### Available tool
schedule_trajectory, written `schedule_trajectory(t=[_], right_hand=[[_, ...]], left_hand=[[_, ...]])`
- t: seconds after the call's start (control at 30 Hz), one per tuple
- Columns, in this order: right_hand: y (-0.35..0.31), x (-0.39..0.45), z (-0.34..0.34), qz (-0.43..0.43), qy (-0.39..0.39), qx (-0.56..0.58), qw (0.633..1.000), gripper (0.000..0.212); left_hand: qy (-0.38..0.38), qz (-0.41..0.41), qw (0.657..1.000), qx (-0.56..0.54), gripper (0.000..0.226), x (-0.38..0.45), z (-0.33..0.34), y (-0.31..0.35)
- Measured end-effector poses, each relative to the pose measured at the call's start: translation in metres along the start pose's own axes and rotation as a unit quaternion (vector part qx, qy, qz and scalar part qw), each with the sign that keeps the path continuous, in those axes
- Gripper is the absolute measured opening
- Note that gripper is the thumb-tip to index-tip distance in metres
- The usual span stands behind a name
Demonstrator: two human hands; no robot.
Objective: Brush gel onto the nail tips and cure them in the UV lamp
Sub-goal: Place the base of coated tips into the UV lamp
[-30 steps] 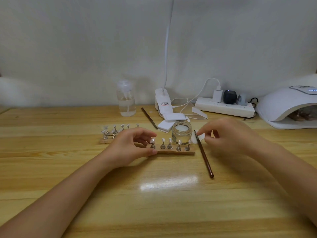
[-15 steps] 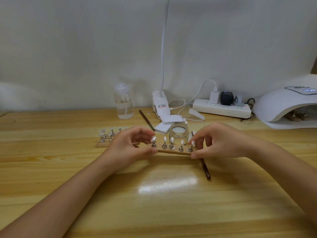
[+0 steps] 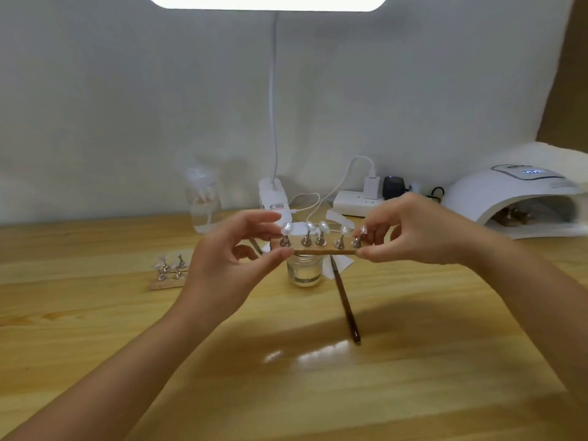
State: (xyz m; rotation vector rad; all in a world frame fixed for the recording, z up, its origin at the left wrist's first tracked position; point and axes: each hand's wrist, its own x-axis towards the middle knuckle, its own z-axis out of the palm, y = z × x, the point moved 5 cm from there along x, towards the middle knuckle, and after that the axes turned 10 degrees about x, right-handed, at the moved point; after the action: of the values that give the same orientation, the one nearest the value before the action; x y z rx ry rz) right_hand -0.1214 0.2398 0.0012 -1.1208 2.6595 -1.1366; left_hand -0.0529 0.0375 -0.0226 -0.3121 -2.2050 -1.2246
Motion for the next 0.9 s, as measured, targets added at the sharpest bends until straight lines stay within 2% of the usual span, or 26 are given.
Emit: schedule_trajectory(t=[0.13, 0.23, 0.47, 0.7, 0.9], right_hand=[[0.017, -0.006, -0.028, 0.047, 0.039, -0.007, 0.998, 0.018], [0.032, -0.017, -0.053, 0.065, 0.08, -0.018, 0.995, 0.022], [0.074, -0.06, -0.106, 0.121, 0.104, -0.022, 0.987, 0.017], [0.132, -0.09, -0.129, 0.188, 0.172, 0.011, 0.967, 0.018], [0.168, -0.12, -0.166, 0.247, 0.178, -0.02, 0.952, 0.021]], left_hand=[[-0.004, 0.033, 0.997, 0.068, 0.035, 0.01, 0.032, 0.019], [-0.015, 0.042, 0.996, 0.079, 0.037, 0.023, 0.063, 0.031], [-0.054, 0.008, 0.998, -0.014, 0.038, 0.048, 0.143, 0.044], [-0.047, -0.082, 0.986, -0.134, 0.037, 0.068, 0.207, 0.043], [-0.056, -0.071, 0.987, -0.132, 0.025, 0.088, 0.238, 0.054]])
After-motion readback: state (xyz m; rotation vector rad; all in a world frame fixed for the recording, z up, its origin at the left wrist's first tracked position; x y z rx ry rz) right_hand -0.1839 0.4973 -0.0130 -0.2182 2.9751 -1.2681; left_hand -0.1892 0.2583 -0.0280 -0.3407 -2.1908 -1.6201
